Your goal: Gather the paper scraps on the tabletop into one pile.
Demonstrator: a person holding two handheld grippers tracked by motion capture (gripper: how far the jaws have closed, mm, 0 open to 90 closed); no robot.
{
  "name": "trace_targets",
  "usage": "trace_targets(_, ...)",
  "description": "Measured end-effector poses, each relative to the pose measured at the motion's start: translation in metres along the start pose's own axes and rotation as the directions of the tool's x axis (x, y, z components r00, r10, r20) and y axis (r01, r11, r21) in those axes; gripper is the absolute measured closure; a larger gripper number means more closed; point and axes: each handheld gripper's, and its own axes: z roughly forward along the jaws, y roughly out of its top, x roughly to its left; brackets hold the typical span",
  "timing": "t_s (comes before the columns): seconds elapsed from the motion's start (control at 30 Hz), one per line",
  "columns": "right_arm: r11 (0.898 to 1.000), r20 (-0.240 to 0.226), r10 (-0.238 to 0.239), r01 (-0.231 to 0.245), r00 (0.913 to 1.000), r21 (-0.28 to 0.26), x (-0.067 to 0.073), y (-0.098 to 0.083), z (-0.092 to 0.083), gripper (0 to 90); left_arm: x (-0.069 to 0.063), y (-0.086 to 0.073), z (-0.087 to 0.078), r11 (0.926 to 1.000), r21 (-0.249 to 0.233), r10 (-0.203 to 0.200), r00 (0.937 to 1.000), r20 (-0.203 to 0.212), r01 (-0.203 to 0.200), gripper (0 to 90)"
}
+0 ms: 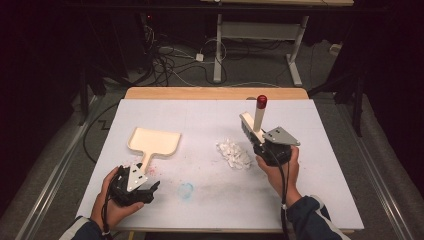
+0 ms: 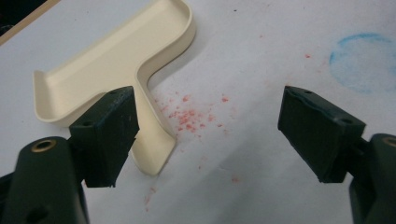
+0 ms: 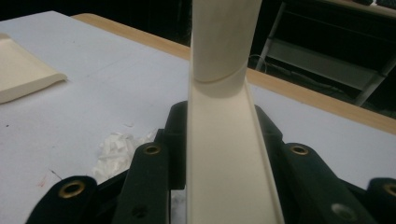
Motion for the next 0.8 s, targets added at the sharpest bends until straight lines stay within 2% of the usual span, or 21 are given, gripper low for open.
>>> trace_targets(0.07, 1.0, -0.012, -0.001, 0.001, 0.9999, -0.013, -0.01, 0.002, -0.011, 67.3, 0.0, 0.0, 0.0, 1.0, 0.001, -0.002, 1.0, -0.002, 0.002, 19.5)
trace_targets(0.13, 1.0, -0.022, -0.001, 0.0, 0.9998, -0.02, -0.012, 0.002, -0.015, 67.3, 0.0, 0.0, 0.0, 1.0, 0.001, -0.002, 1.0, -0.003, 0.002, 19.5)
trace_targets(0.37, 0.998, 0.001, -0.027, 0.027, 0.9996, -0.058, -0.027, 0.004, -0.037, 67.2, 0.0, 0.0, -0.001, 1.0, -0.001, -0.002, 1.0, -0.006, 0.002, 19.5)
trace_targets(0.8, 0.999, 0.003, -0.037, 0.037, 0.9993, -0.026, -0.045, -0.012, -0.059, 67.4, 0.0, 0.0, -0.001, 1.0, 0.002, -0.001, 1.0, -0.008, 0.001, 19.5)
